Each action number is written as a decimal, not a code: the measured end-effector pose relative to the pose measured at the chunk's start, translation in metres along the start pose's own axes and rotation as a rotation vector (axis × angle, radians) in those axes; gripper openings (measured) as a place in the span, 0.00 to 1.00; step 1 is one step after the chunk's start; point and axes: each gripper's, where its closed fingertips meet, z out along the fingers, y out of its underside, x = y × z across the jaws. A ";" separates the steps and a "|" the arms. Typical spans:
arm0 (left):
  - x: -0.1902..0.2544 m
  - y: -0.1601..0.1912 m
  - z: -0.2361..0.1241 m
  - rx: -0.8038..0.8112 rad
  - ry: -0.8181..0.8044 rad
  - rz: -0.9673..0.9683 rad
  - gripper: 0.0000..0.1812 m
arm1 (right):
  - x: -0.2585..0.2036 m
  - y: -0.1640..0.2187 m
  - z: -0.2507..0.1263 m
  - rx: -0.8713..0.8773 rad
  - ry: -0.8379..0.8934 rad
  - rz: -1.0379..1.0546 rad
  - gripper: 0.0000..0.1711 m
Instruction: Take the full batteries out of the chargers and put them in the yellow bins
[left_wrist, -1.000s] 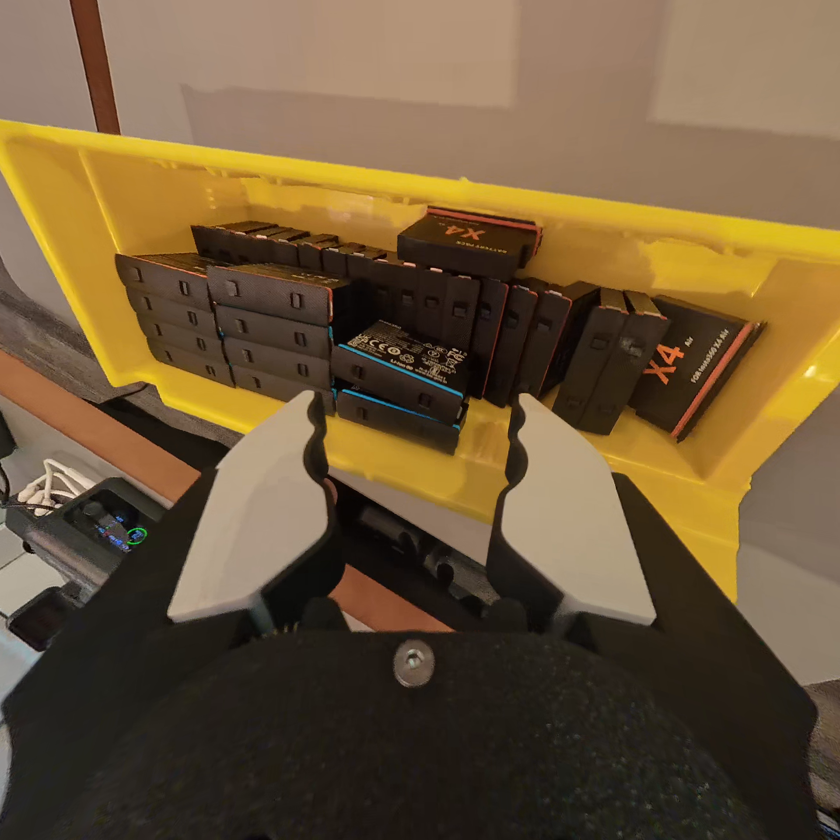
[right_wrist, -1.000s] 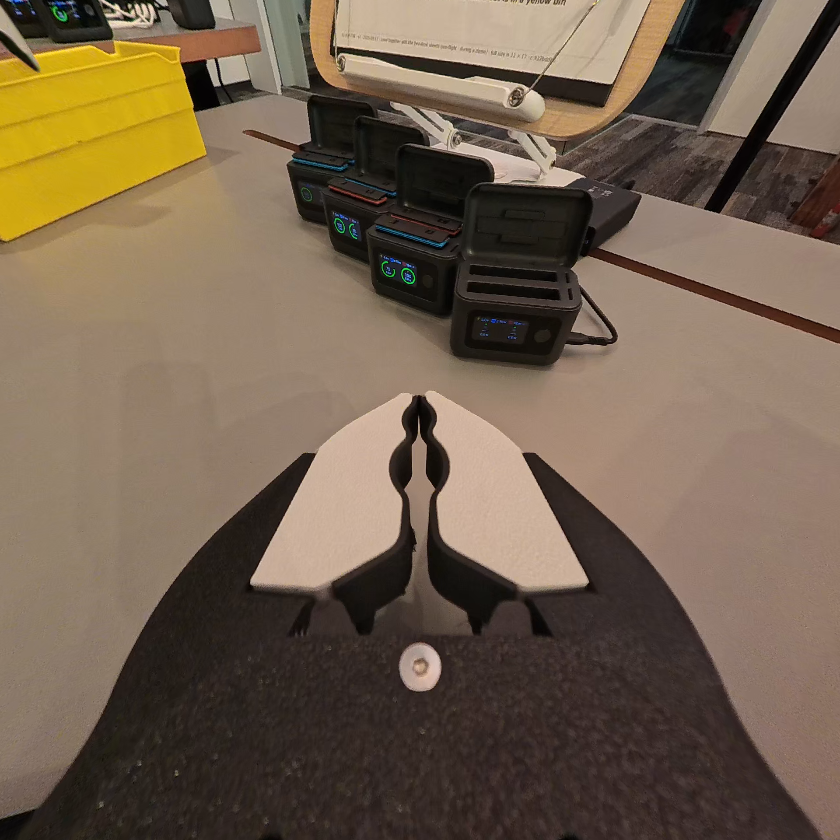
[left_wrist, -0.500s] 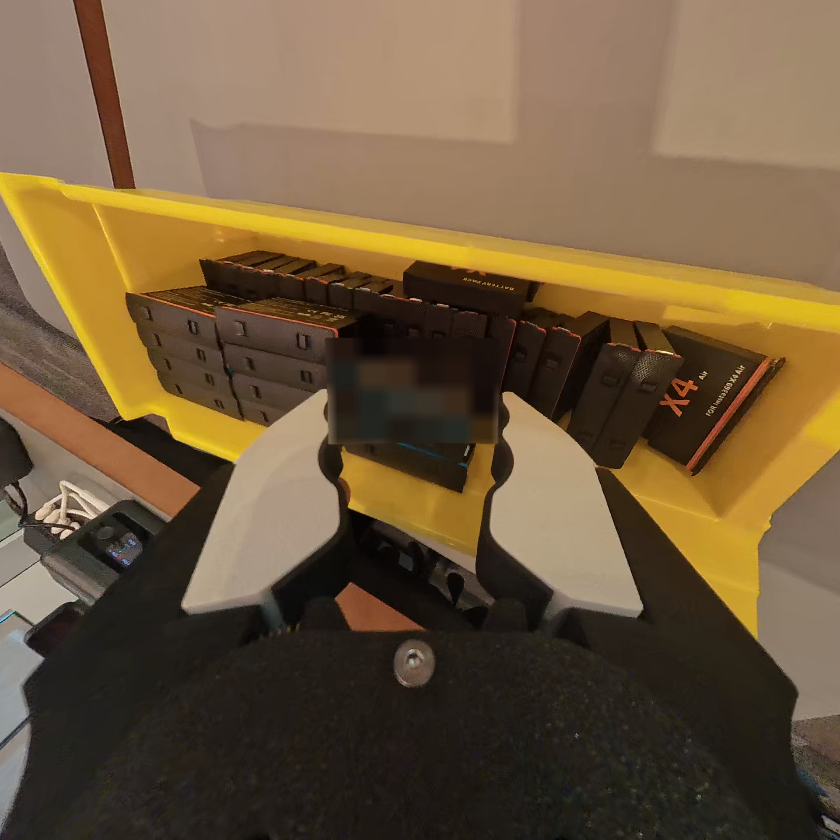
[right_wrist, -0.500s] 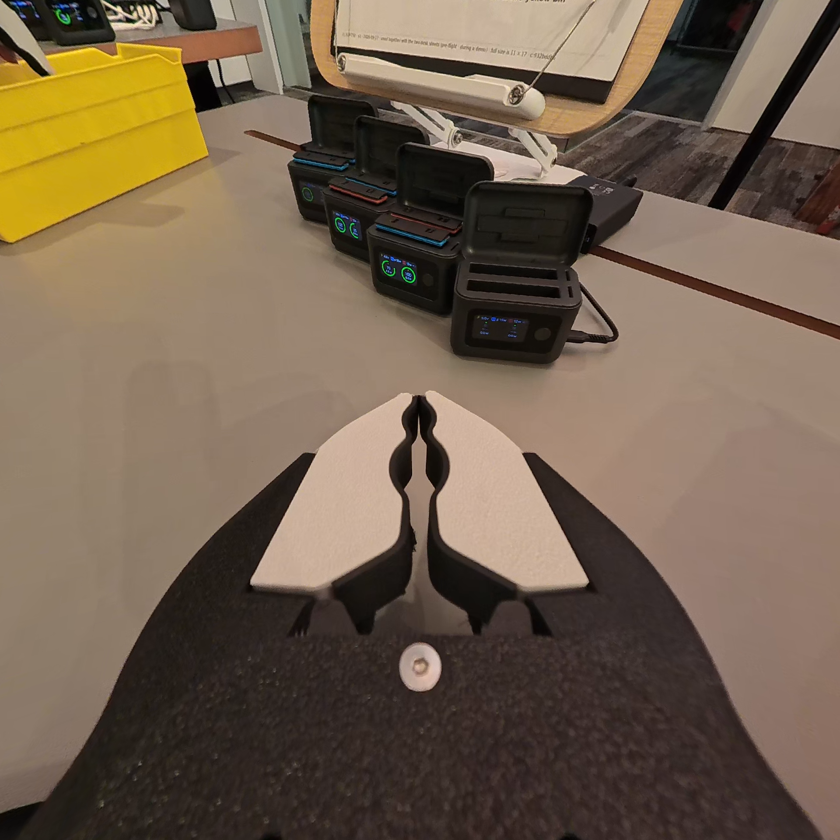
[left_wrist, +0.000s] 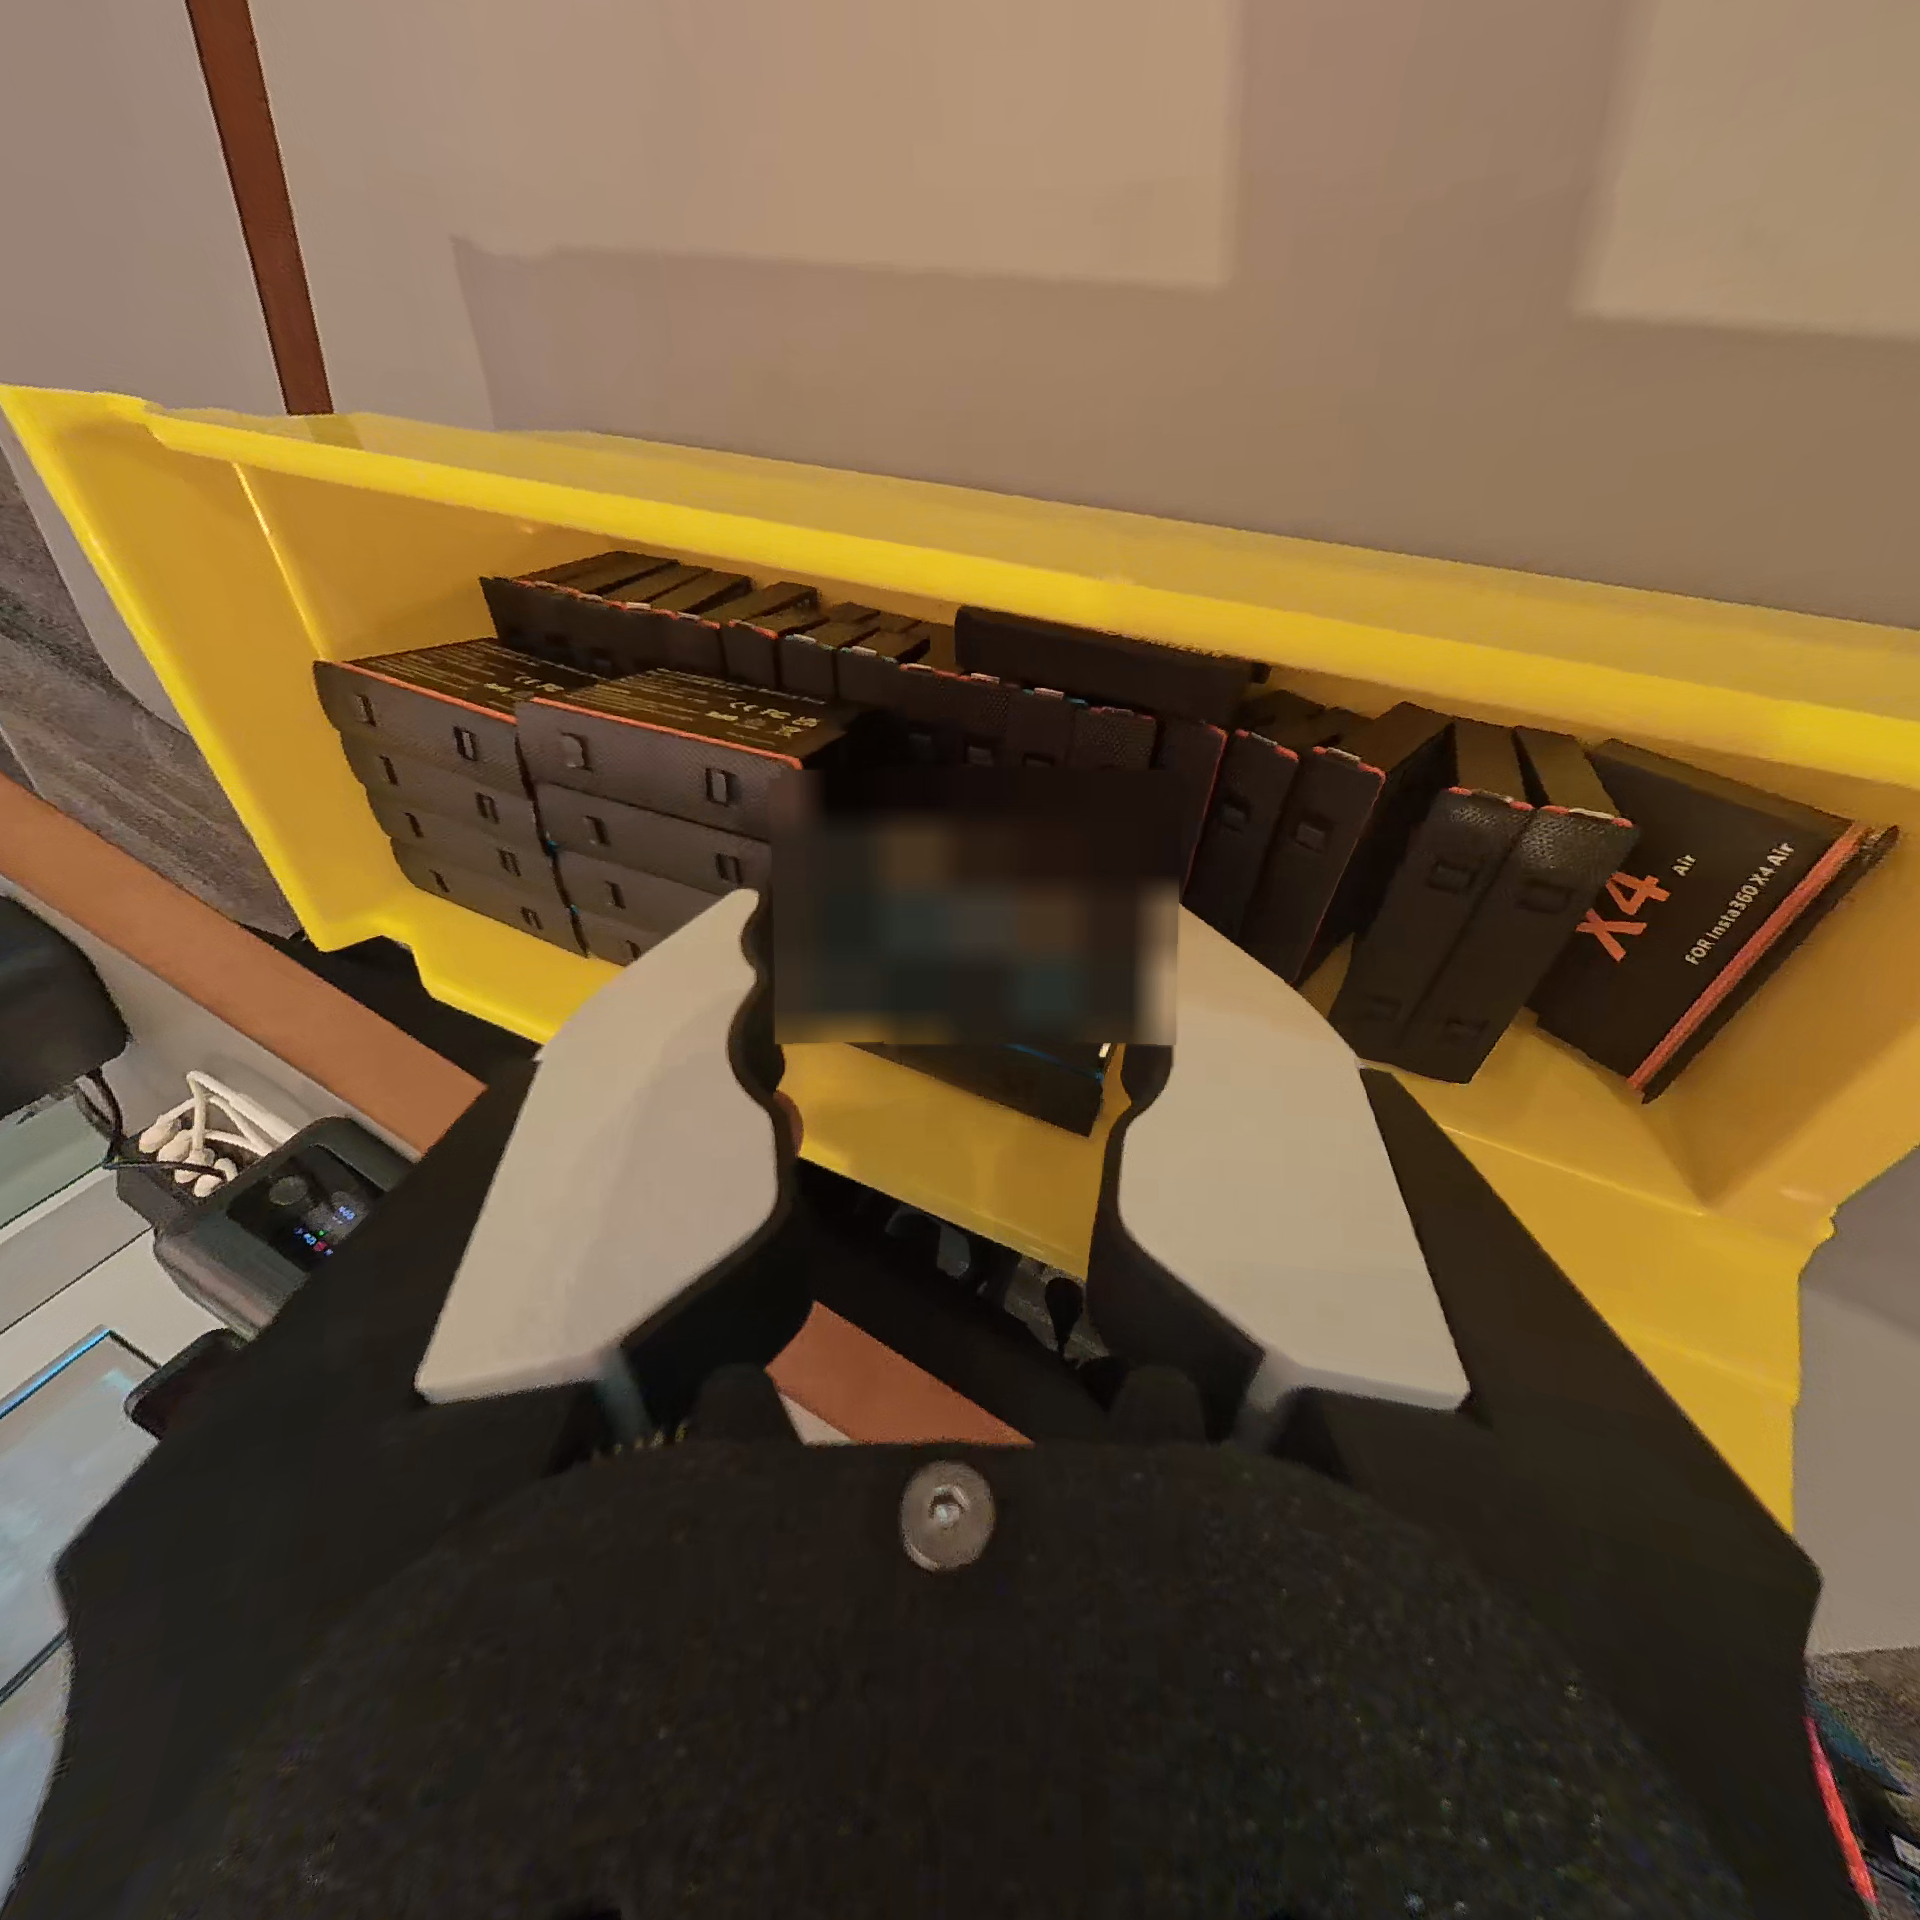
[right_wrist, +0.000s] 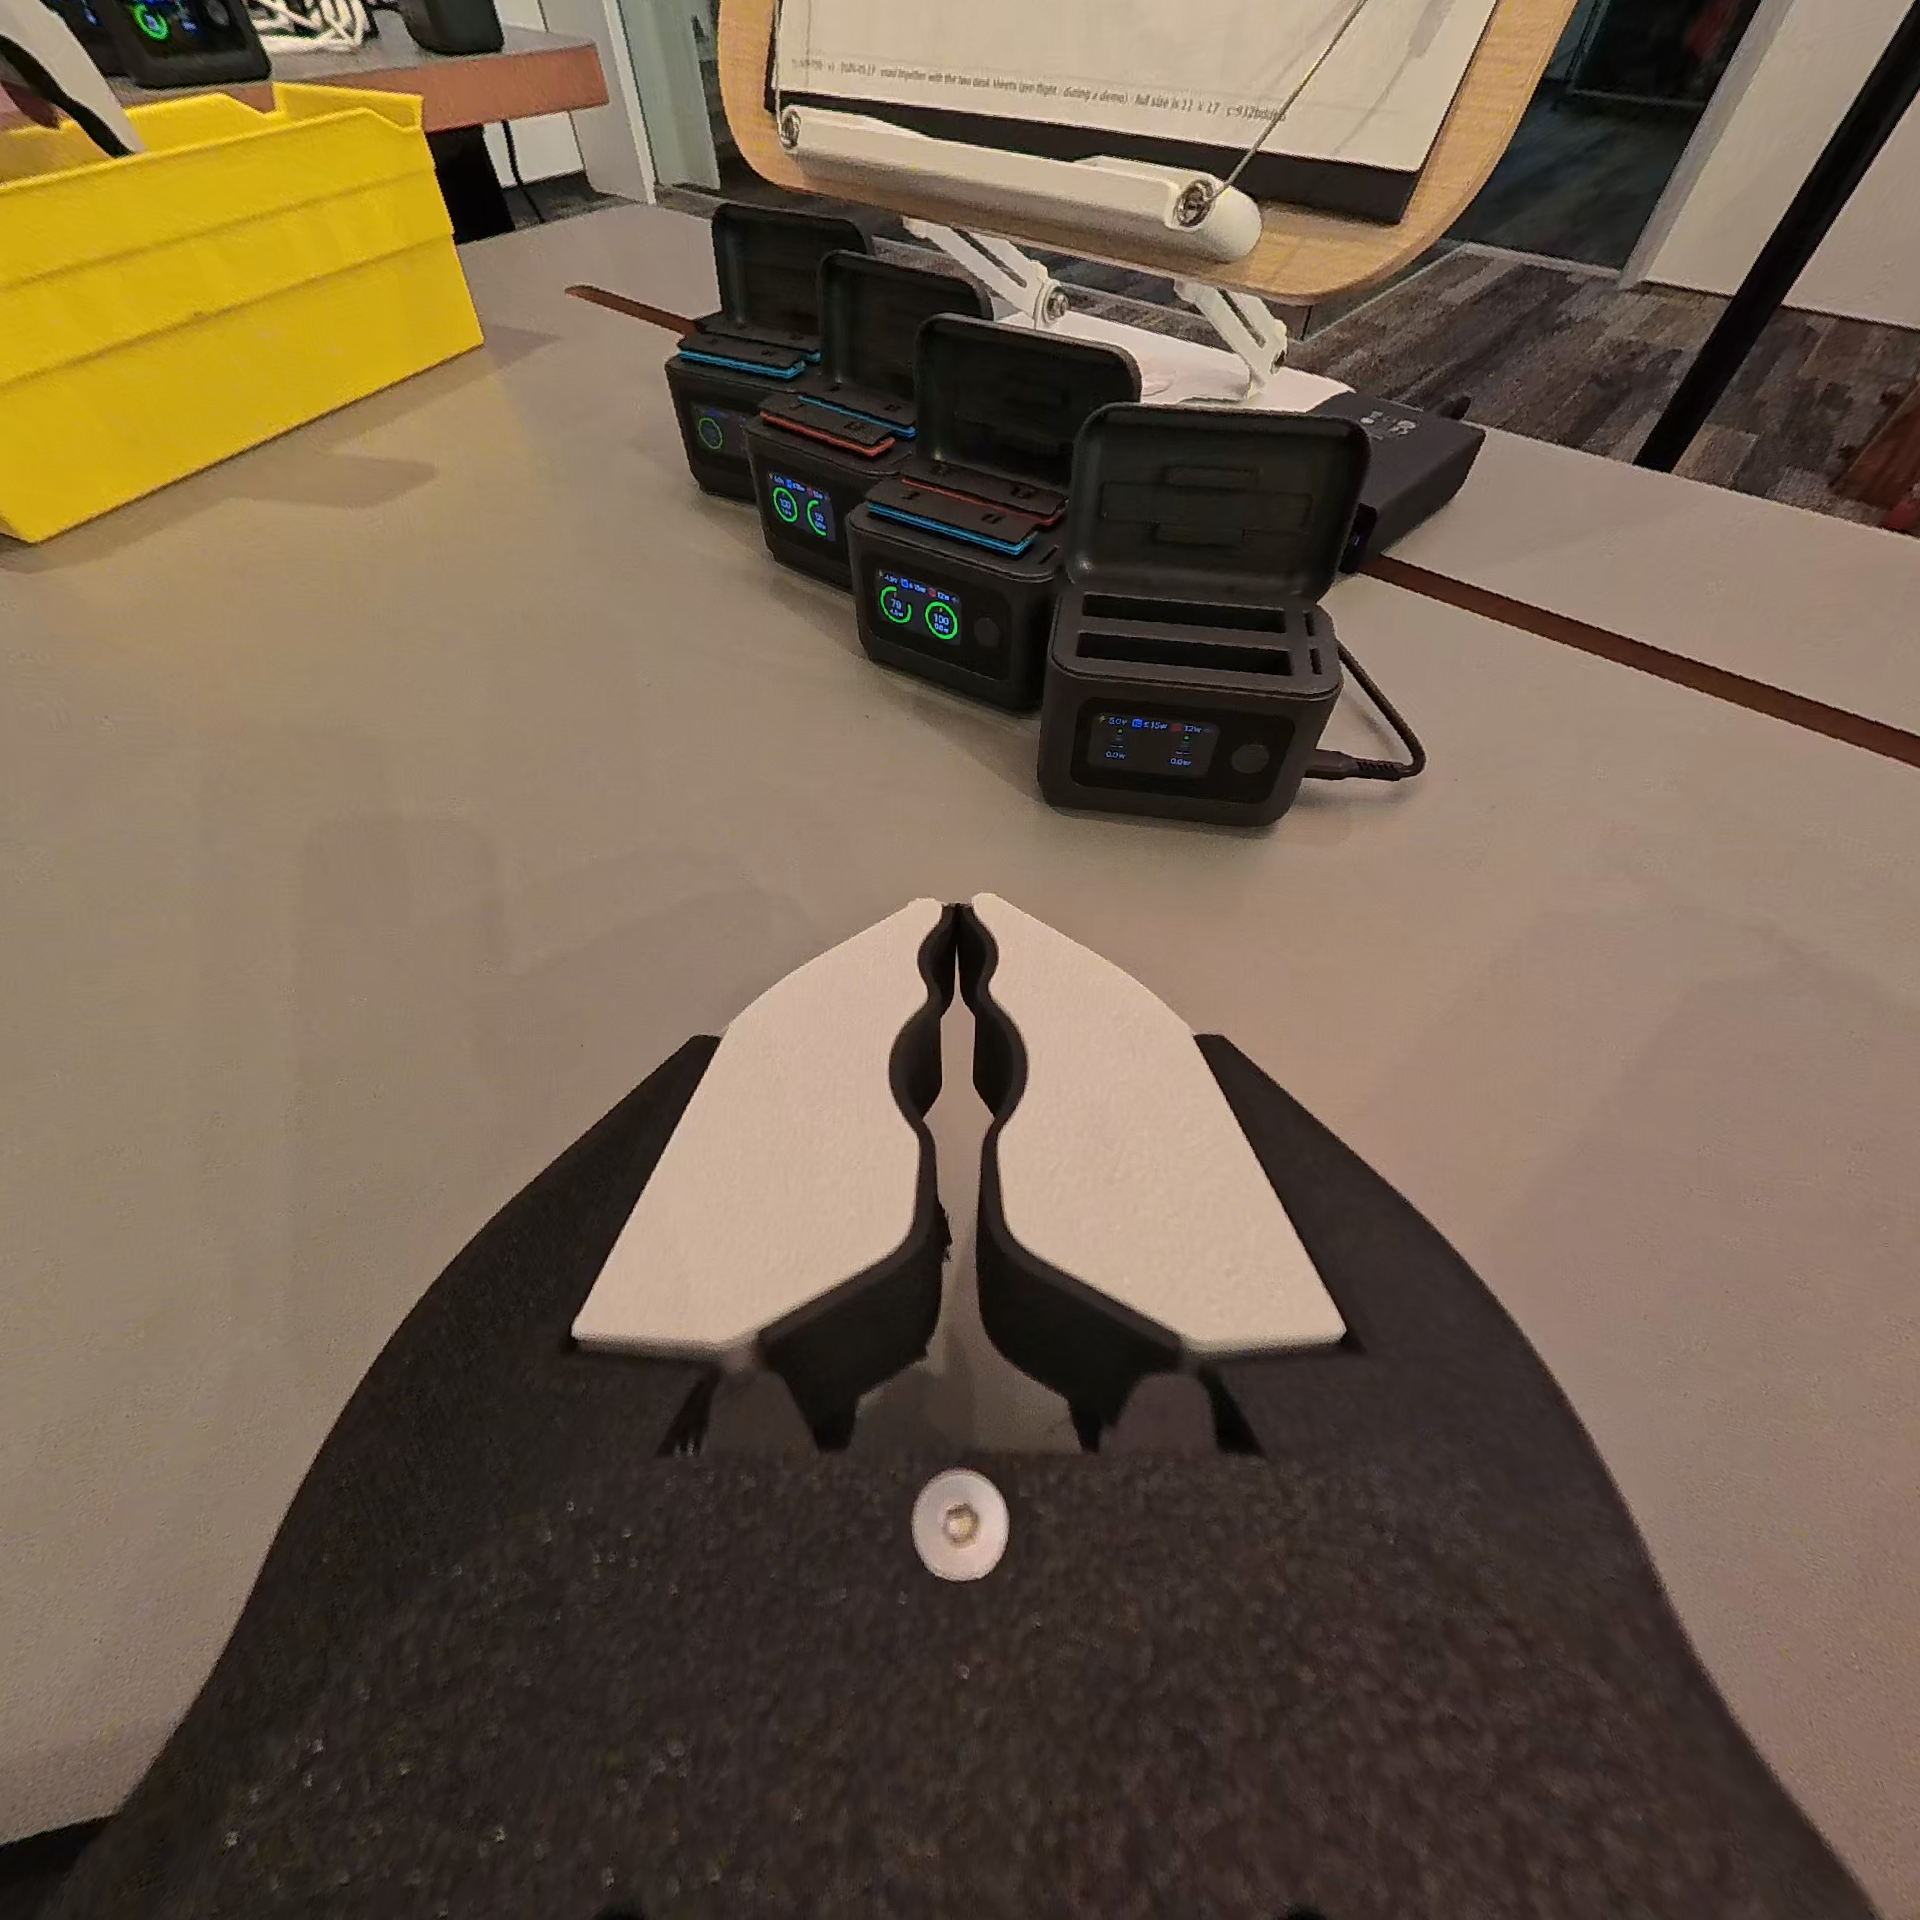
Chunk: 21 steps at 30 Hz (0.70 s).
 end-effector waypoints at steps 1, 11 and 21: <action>-0.001 0.001 0.000 -0.004 0.001 -0.004 0.35 | 0.000 0.000 0.000 0.001 0.001 0.001 0.00; 0.001 0.003 -0.006 0.010 -0.035 -0.003 0.18 | -0.001 0.001 0.001 -0.003 -0.006 0.000 0.00; 0.005 0.004 -0.009 0.013 -0.034 -0.032 0.14 | -0.002 0.000 0.001 -0.003 -0.010 -0.002 0.00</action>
